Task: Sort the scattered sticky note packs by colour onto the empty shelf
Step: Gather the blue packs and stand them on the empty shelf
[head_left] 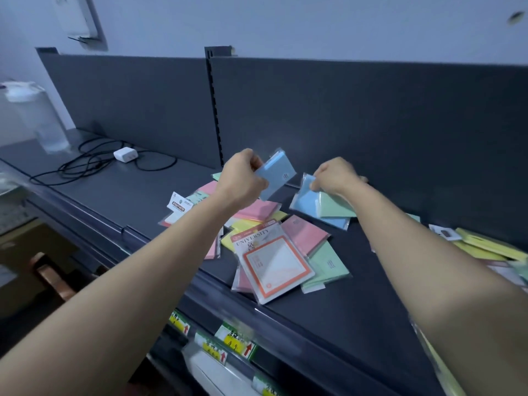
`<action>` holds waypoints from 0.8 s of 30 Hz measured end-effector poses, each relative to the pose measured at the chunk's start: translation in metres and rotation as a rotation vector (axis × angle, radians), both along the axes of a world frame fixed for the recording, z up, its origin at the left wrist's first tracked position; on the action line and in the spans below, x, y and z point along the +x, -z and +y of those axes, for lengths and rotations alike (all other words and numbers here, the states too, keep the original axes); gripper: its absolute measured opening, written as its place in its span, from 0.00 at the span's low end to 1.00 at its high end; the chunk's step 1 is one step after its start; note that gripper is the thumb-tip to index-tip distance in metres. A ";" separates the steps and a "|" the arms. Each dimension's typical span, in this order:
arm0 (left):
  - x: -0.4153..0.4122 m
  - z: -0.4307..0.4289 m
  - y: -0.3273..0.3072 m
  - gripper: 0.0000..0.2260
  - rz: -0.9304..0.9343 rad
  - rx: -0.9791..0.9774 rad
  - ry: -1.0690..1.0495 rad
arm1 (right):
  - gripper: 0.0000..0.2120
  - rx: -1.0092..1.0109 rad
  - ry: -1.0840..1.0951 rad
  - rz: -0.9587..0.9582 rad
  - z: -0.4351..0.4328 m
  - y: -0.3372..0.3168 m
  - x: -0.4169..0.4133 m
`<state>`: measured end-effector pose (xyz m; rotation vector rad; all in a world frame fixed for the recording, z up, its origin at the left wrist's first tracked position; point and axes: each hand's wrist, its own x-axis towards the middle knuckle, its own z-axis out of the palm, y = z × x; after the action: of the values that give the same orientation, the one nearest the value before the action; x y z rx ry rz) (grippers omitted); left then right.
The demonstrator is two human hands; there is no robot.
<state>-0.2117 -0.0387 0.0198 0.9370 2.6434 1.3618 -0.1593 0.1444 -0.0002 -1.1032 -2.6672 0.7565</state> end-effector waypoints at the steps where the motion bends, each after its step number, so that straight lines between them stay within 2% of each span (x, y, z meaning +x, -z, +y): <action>1: 0.003 -0.001 -0.001 0.10 -0.001 0.011 -0.006 | 0.10 -0.054 -0.003 0.056 0.000 -0.002 0.001; 5: 0.012 -0.004 -0.006 0.10 0.009 0.042 -0.011 | 0.09 -0.253 0.046 0.346 0.000 0.000 0.005; 7: 0.015 -0.006 -0.009 0.10 0.010 0.070 0.000 | 0.08 -0.253 0.066 0.430 -0.004 -0.007 0.014; 11: 0.022 -0.009 -0.016 0.09 0.012 0.123 0.051 | 0.10 -0.185 0.127 0.484 -0.010 -0.020 0.038; 15: 0.031 -0.009 -0.021 0.09 0.000 0.172 0.156 | 0.08 -0.044 0.291 0.553 -0.016 -0.027 0.065; 20: 0.047 -0.011 -0.025 0.13 -0.009 0.221 0.353 | 0.06 0.172 0.424 0.595 -0.041 -0.040 0.115; 24: 0.077 -0.010 -0.027 0.11 -0.039 0.240 0.571 | 0.02 0.259 0.570 0.562 -0.073 -0.040 0.172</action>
<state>-0.1344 -0.0484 0.0470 1.5166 1.9663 1.5194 0.0124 0.0719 0.0402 -1.2571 -1.7993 0.4923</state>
